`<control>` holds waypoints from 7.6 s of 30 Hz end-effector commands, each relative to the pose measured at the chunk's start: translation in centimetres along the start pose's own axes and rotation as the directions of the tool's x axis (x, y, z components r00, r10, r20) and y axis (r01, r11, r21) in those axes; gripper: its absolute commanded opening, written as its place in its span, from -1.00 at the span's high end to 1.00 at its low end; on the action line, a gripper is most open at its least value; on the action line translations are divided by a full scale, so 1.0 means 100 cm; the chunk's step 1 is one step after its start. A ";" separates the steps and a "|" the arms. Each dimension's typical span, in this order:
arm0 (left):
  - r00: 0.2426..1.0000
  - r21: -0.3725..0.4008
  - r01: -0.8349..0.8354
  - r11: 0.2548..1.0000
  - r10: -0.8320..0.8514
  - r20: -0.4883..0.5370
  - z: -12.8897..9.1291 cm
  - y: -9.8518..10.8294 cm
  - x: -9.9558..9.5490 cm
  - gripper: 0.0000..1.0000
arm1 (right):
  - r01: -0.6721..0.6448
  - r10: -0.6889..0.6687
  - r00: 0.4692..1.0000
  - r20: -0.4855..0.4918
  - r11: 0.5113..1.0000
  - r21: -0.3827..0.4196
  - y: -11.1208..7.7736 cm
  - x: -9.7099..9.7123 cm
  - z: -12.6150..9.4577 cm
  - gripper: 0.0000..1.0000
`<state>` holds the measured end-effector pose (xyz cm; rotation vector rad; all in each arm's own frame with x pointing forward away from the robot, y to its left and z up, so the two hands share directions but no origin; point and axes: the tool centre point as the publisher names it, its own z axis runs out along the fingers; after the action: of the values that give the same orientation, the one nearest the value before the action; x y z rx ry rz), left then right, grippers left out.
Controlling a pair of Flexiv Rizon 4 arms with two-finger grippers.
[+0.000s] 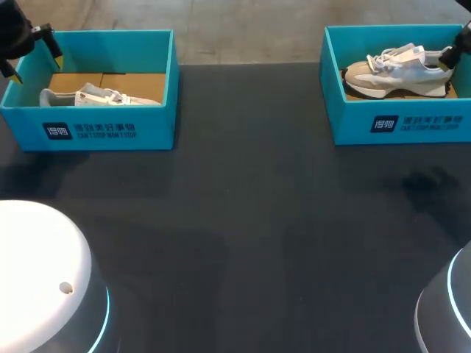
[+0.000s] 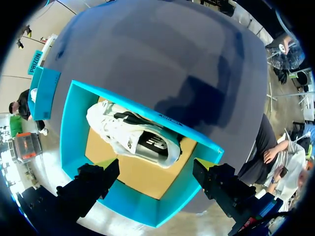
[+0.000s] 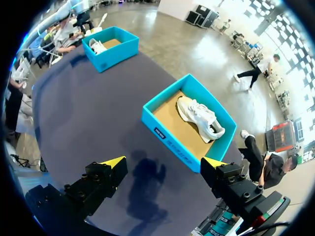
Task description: Take the shoe out of the shoebox, open the shoe tongue, remove and reinsert the insole, then place the shoe into the shoebox
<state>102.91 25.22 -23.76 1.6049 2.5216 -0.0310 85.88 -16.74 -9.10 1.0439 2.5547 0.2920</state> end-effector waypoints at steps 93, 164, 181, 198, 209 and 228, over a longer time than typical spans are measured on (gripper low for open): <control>1.000 0.002 -0.001 1.000 0.001 -0.002 0.000 0.001 0.000 -1.00 | -0.778 0.744 0.627 0.230 0.581 0.239 0.023 -0.259 0.251 -1.00; 1.000 0.002 -0.001 1.000 0.001 -0.002 0.000 0.001 0.000 -1.00 | -0.801 0.772 0.578 0.264 0.475 0.363 -0.024 -0.257 0.365 -0.21; 1.000 0.002 -0.001 1.000 0.001 -0.002 0.000 0.001 0.000 -1.00 | -0.802 0.773 0.573 0.273 0.459 0.384 -0.021 -0.255 0.385 0.04; 1.000 0.002 -0.001 1.000 0.001 -0.002 0.000 0.001 0.000 -1.00 | -0.819 0.776 0.550 0.310 0.427 0.383 -0.030 -0.250 0.376 1.00; 1.000 0.002 -0.001 1.000 0.001 -0.002 0.000 0.001 0.000 -1.00 | -0.827 0.780 0.537 0.320 0.415 0.378 -0.037 -0.245 0.343 1.00; 1.000 0.002 -0.001 1.000 0.001 -0.002 0.000 0.001 0.000 -1.00 | -0.788 0.733 0.611 0.299 0.525 0.322 -0.006 -0.268 0.260 1.00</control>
<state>102.91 25.23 -23.76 1.6051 2.5215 -0.0312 114.87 -35.22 -28.35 2.2890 1.9062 -0.1634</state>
